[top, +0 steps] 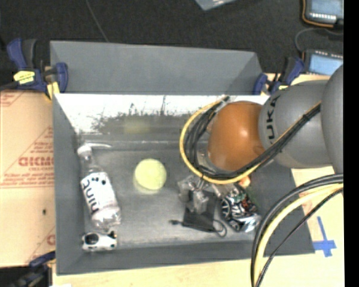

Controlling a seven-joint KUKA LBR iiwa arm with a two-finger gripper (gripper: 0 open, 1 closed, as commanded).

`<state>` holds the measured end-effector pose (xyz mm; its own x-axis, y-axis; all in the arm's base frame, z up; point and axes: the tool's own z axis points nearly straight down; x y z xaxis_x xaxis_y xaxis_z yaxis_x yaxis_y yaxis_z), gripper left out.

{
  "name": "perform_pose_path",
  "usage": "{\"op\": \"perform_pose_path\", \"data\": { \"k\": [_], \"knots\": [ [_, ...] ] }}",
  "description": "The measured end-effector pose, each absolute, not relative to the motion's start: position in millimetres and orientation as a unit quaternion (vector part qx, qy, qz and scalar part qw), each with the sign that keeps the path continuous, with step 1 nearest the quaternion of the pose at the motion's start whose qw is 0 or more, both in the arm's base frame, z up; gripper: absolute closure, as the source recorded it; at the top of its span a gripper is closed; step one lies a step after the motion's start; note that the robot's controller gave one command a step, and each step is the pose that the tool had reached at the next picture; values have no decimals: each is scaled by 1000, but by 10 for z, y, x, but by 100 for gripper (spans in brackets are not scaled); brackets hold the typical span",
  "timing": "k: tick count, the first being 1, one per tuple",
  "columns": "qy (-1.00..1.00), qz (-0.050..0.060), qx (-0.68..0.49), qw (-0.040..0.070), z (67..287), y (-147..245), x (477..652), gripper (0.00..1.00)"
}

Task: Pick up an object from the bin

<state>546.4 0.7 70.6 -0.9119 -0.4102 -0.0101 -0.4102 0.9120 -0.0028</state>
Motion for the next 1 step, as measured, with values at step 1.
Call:
{"op": "perform_pose_path", "data": {
  "k": [1],
  "knots": [
    [978,0,-210,5,707,7,5465,100]
  ]
}}
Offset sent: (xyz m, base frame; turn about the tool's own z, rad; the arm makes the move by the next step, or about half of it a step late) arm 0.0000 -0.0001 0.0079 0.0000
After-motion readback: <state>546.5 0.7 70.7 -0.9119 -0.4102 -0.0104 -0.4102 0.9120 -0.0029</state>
